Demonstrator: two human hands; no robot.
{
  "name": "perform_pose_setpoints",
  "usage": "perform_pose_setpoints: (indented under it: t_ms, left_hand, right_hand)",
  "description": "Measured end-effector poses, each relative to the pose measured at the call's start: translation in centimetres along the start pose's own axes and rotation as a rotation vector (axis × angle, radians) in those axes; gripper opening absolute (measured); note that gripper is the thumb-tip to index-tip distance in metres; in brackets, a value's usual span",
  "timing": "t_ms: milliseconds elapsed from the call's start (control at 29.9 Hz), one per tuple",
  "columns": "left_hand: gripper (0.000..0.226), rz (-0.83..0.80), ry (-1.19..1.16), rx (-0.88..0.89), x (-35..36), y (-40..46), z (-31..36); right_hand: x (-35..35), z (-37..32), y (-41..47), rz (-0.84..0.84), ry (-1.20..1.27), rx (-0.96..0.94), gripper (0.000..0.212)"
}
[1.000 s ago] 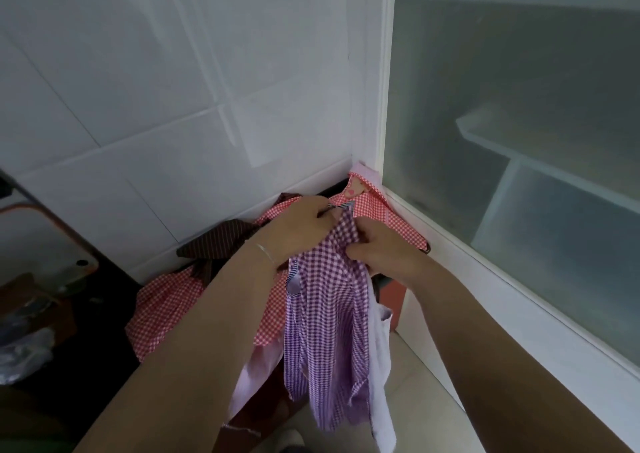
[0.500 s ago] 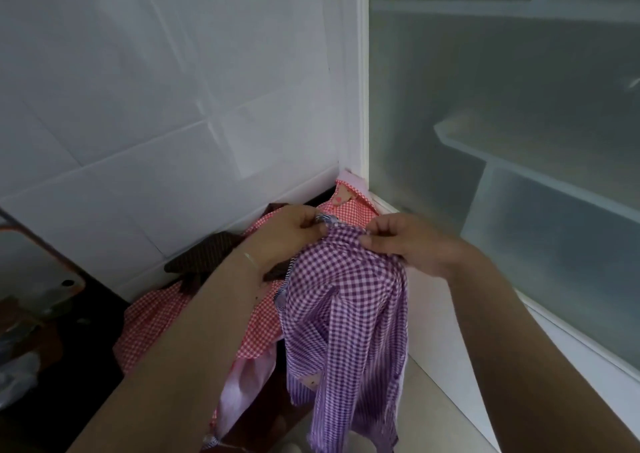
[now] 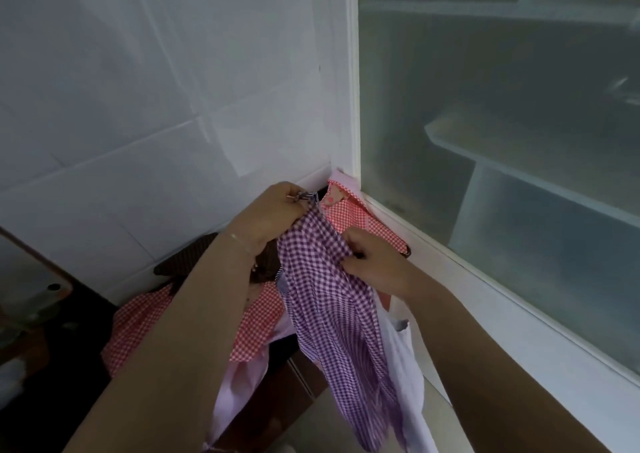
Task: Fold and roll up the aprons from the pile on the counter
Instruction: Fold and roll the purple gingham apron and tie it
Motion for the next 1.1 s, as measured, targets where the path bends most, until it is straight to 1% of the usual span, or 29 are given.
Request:
perform_pose_setpoints:
  t_ms: [67,134,167,234,301,335,402,469,502,536,603,636,670,703,737,770,837,904,937,1004,1038,1071,1105]
  left_hand:
    - [0.008,0.030,-0.124,-0.048,-0.2,-0.1,-0.4]
    - [0.013,0.029,-0.302,-0.069,0.0,-0.3,-0.6]
    - [0.013,0.006,-0.391,-0.067,0.2,-0.4,-0.6]
    - [0.014,-0.064,-0.490,-0.042,0.6,-0.8,-0.6]
    - [0.015,-0.098,-0.511,-0.011,0.6,-1.0,-0.9]
    - [0.014,-0.080,-0.520,-0.006,0.4,-1.1,-1.3]
    - [0.013,0.022,-0.572,-0.031,0.1,-1.2,-3.1]
    - [0.011,0.084,-0.661,-0.116,0.8,-1.6,-5.7]
    - [0.014,0.075,-0.707,-0.180,1.6,-2.0,-7.1]
    - [0.030,0.059,-0.706,-0.267,2.3,-2.6,-8.5]
    - [0.081,-0.002,-0.598,-0.406,3.6,-3.4,-10.9]
    - [0.099,-0.026,-0.512,-0.441,3.9,-3.5,-12.3]
    - [0.107,-0.040,-0.443,-0.461,3.9,-3.7,-13.4]
    - [0.105,-0.027,-0.390,-0.465,3.8,-3.7,-14.0]
    - [0.099,-0.022,-0.393,-0.469,3.7,-3.8,-14.2]
    - [0.096,-0.035,-0.455,-0.476,4.0,-4.0,-13.9]
    - [0.097,-0.100,-0.558,-0.469,4.5,-4.4,-13.0]
    - [0.088,-0.143,-0.512,-0.458,4.5,-4.6,-12.9]
    - [0.088,-0.159,-0.481,-0.466,4.5,-4.8,-13.1]
    - [0.099,-0.189,-0.432,-0.498,5.0,-5.4,-13.8]
    - [0.100,-0.201,-0.429,-0.519,5.3,-5.6,-14.2]
    - [0.090,-0.213,-0.454,-0.538,5.6,-5.8,-14.3]
    - [0.073,-0.212,-0.503,-0.545,5.9,-5.9,-14.2]
  right_hand:
    - [0.6,0.0,0.0,-0.033,0.158,0.027,0.026]
    - [1.1,0.6,0.1,-0.080,0.366,0.111,0.025]
    - [1.2,0.8,0.3,-0.089,0.395,0.133,0.028]
    - [1.2,1.0,0.8,-0.064,0.273,0.144,0.040]
    - [0.8,1.0,1.1,-0.003,0.169,0.129,0.047]
    - [0.4,1.1,1.1,0.031,0.173,0.116,0.044]
    - [-0.5,1.3,1.4,0.105,0.209,0.099,0.034]
    - [-1.2,1.3,1.6,0.176,0.209,0.087,0.026]
    - [-1.4,1.2,1.7,0.203,0.192,0.077,0.023]
    - [-1.5,0.9,1.8,0.228,0.170,0.065,0.022]
    - [-1.7,0.7,1.8,0.268,0.133,0.048,0.022]
    - [-1.7,0.7,1.9,0.283,0.119,0.046,0.022]
    - [-1.6,0.7,1.9,0.295,0.107,0.048,0.021]
    - [-1.6,0.9,1.9,0.305,0.099,0.049,0.020]
    - [-1.5,1.1,1.9,0.316,0.093,0.051,0.018]
    - [-1.4,1.3,1.9,0.328,0.090,0.052,0.017]
    - [-1.3,1.6,1.9,0.355,0.100,0.053,0.015]
    - [-1.2,1.9,1.8,0.374,0.127,0.065,0.011]
    - [-1.1,2.0,1.7,0.382,0.135,0.066,0.010]
    - [-1.0,1.9,1.6,0.390,0.145,0.052,0.009]
    - [-0.9,1.8,1.6,0.387,0.144,0.042,0.010]
    - [-0.8,1.7,1.6,0.379,0.145,0.037,0.010]
    - [-0.7,1.8,1.6,0.371,0.152,0.038,0.010]
Point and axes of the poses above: each hand's wrist, its own y-axis towards the middle knuckle, its own x-axis out of the palm, z = x × y, the point moved 10 cm from there along y, towards the middle knuckle, and after that the axes turned 8 degrees about x, right-handed, at the moved point
